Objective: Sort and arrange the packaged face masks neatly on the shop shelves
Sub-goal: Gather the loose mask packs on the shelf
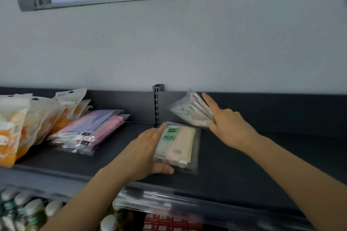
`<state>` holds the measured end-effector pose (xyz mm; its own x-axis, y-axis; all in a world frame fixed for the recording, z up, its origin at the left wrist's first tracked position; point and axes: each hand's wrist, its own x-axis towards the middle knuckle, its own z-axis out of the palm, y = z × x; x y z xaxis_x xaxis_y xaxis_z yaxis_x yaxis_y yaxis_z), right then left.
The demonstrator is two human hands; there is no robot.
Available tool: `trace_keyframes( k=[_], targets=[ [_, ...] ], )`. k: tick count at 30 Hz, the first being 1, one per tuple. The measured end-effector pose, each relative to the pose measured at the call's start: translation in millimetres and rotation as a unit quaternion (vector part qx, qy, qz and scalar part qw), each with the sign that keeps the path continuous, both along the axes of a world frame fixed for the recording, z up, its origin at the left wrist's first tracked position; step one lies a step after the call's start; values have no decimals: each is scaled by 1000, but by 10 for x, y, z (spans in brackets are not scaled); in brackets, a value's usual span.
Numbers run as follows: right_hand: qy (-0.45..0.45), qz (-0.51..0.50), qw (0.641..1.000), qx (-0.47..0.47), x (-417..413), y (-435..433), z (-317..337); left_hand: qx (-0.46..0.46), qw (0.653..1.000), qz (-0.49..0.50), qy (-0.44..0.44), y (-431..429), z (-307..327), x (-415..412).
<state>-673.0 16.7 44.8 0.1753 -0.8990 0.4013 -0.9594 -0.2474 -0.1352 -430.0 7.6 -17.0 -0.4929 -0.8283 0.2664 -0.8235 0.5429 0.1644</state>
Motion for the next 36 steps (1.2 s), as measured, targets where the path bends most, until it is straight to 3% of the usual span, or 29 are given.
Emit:
trace_keyframes(
  k=[3, 7, 12, 18, 21, 24, 27, 30, 32, 36],
  targets=[
    [-2, -5, 1000, 1, -46, -32, -73, 25, 996, -8, -82, -37, -3, -79],
    [-5, 0, 1000, -6, -87, -74, -114, 64, 995, -14, -76, -142, 4, -148],
    [-63, 3, 998, -18, -235, -92, -77, 13, 993, -13, -118, -223, 43, -233],
    [-96, -39, 993, -58, -468, -1, -18, -14, 999, -12, -41, -245, 78, -179],
    [-27, -63, 996, -63, -637, 117, 43, -9, 1000, -21, -19, -253, 87, -157],
    [147, -98, 983, -56, -773, 234, 26, 10, 995, -34, -88, -241, 63, -161],
    [256, -93, 962, -8, -885, 390, -31, 44, 985, -46, -160, -250, 50, -200],
    [311, -61, 947, 42, -939, 505, -139, 64, 982, -46, -170, -308, 89, -223],
    [298, -50, 948, 100, -939, 544, -249, 76, 981, -46, -172, -362, 106, -236],
    [178, -29, 958, 223, -969, 515, -428, 73, 977, -54, -191, -409, 108, -258]
  ],
)
